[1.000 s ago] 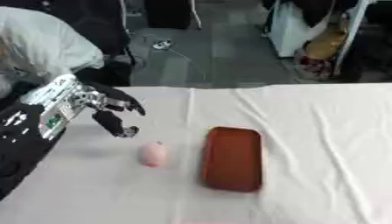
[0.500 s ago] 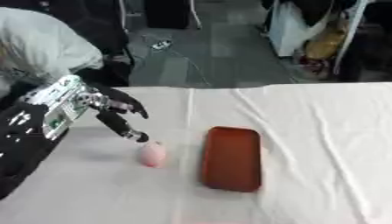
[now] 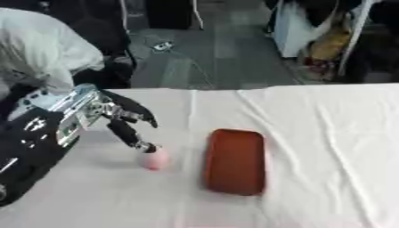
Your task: Pick up objects on the table and place them in the box.
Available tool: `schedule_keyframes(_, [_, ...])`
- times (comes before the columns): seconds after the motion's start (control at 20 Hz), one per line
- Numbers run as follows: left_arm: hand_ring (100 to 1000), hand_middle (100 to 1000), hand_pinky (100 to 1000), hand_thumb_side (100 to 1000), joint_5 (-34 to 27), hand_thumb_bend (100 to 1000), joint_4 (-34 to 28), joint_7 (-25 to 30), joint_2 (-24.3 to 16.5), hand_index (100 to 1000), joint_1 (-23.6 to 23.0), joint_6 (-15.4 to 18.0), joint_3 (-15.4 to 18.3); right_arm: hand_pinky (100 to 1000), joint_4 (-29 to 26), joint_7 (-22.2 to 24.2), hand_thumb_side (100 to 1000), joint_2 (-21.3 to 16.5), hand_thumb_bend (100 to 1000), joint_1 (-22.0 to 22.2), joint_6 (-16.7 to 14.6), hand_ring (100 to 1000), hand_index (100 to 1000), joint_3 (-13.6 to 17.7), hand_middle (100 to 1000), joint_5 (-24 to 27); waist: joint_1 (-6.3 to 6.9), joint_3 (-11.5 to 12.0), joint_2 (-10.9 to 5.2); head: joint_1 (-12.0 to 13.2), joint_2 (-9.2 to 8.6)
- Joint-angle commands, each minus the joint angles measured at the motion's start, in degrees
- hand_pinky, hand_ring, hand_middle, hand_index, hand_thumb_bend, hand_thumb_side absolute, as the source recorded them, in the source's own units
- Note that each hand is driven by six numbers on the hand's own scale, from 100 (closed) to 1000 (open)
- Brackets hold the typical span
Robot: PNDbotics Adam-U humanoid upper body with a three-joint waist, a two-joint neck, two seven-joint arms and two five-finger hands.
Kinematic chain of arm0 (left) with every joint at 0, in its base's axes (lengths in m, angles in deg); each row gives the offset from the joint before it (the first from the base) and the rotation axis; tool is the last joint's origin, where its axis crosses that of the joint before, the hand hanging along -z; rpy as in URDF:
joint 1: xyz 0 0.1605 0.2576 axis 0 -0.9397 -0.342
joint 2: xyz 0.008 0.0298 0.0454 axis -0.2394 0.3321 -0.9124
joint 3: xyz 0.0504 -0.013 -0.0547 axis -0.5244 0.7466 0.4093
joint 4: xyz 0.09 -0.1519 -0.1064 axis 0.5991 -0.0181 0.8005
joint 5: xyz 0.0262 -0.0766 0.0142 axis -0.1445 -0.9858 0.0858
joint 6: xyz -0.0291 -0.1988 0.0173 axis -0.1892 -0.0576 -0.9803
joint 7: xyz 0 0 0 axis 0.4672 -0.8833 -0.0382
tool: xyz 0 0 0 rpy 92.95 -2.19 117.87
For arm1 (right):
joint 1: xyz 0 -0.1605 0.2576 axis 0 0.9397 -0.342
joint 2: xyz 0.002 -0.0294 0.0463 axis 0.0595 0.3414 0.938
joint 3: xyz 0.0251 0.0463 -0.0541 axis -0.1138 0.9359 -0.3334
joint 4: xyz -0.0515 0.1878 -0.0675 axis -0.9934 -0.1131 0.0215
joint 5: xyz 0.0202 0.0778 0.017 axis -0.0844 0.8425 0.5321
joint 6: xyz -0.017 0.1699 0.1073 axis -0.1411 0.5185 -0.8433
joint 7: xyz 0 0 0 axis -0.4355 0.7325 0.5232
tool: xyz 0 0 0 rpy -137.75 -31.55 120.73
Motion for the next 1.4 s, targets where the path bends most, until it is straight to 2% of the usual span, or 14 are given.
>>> schedule_keyframes(0.05, [979, 998, 921, 722, 1.64, 1000, 1.17, 4.95, -0.53, 1000, 1.43, 7.06, -0.34, 100, -0.96, 0.04, 637, -0.09, 100, -1.09, -0.17, 317, 844, 0.07, 452, 0.04, 0.05, -0.17, -0.69, 0.58, -0.20])
schedule_keyframes(0.15, [980, 999, 922, 669, 2.42, 1000, 1.87, 4.95, -0.22, 1000, 1.50, 7.84, -0.32, 100, -0.96, 0.05, 636, -0.04, 100, -1.14, -0.18, 317, 844, 0.06, 452, 0.03, 0.06, -0.24, -0.66, 0.77, -0.21])
schedule_keyframes(0.25, [981, 1000, 924, 658, 3.15, 1000, 2.33, 4.95, 0.11, 1000, 1.59, 8.40, -0.23, 100, -0.96, 0.04, 636, 0.02, 100, -1.18, -0.21, 317, 844, 0.07, 451, 0.03, 0.07, -0.31, -0.65, 0.92, -0.21])
schedule_keyframes(0.7, [994, 1000, 928, 689, 4.42, 1000, 4.43, 4.95, 1.68, 1000, 0.80, 9.64, 0.12, 100, -0.96, -0.31, 635, 0.23, 100, -1.34, -0.17, 317, 849, 0.09, 451, 0.12, 0.05, -0.55, -0.69, 1.11, -0.14])
schedule_keyframes(0.85, [994, 1000, 922, 650, 5.12, 992, 5.57, 4.95, 2.23, 1000, 0.65, 10.47, -0.34, 100, -0.96, -0.27, 635, 0.28, 100, -1.43, -0.17, 317, 848, 0.04, 451, 0.15, 0.04, -0.67, -0.64, 1.17, -0.13])
schedule_keyframes(1.4, [993, 1000, 913, 605, 9.02, 961, 8.99, 4.95, 4.24, 1000, -0.04, 13.49, 0.02, 100, -0.96, -0.22, 634, 0.73, 100, -1.88, -0.33, 317, 849, 0.01, 450, 0.23, -0.03, -1.21, -0.37, 1.79, -0.10])
